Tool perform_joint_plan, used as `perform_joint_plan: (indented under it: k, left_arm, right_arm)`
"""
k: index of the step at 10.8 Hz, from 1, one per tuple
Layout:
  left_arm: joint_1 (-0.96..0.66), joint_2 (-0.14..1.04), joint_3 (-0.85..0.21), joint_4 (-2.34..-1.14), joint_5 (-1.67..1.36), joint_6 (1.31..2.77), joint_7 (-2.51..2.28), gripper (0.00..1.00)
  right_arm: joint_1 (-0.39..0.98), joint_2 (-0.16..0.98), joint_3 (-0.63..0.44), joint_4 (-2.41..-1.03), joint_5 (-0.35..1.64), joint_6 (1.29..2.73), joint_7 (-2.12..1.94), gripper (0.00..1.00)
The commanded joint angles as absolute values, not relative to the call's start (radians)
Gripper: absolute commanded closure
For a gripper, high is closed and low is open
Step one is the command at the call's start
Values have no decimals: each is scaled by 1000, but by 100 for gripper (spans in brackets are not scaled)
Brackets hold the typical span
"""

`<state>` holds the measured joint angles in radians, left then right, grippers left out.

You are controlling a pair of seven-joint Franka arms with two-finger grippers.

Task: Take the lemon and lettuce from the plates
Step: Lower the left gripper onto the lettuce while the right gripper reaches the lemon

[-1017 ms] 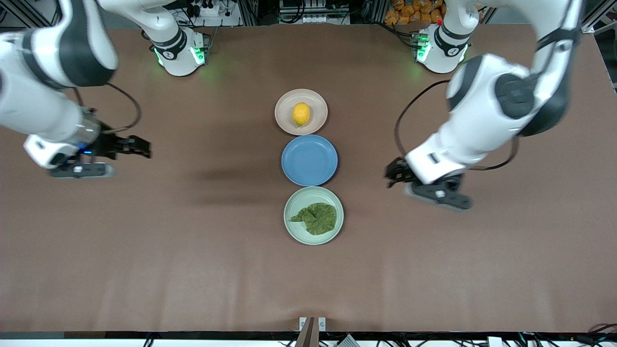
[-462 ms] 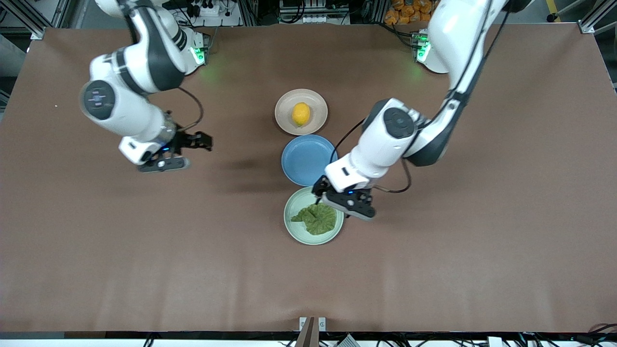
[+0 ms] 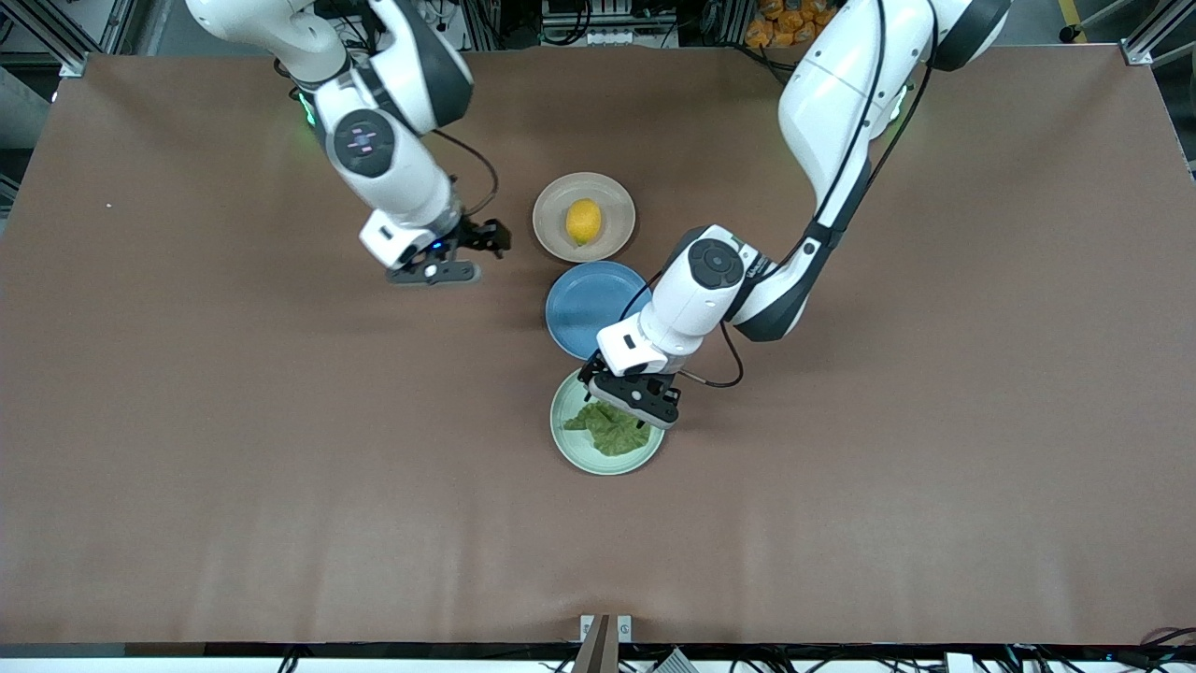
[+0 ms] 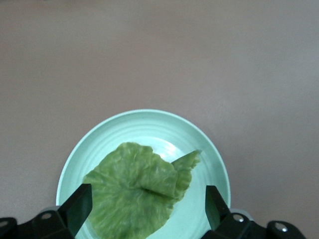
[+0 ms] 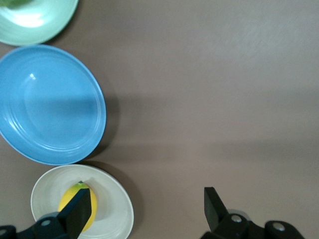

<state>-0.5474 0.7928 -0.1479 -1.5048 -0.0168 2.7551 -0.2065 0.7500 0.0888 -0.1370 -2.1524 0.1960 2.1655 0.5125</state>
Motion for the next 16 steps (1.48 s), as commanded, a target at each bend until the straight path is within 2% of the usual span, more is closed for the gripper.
perform_joint_plan:
  k: [1, 6, 10, 11, 13, 16]
  left_arm:
    - [-624, 848, -72, -1477, 9, 2793, -235, 0]
    - [-672, 937, -40, -1476, 8, 2936, -285, 0]
    - [-689, 953, -18, -1477, 9, 2939, -284, 1]
    - [-692, 953, -8, -1477, 11, 2938, -282, 10]
    - [-696, 957, -6, -1479, 11, 2938, -284, 20]
    - [-696, 956, -6, -1480, 9, 2938, -284, 56]
  right_arm:
    - [828, 147, -147, -2169, 210, 2230, 641, 0]
    - [948, 251, -147, -2163, 210, 2309, 874, 0]
    - [1018, 270, -147, -2163, 213, 2313, 1027, 0]
    - [1026, 278, -146, -2161, 213, 2344, 1096, 0]
    - [1077, 297, -143, -2155, 215, 2364, 1162, 0]
    - [1137, 351, -143, -2143, 216, 2446, 1250, 0]
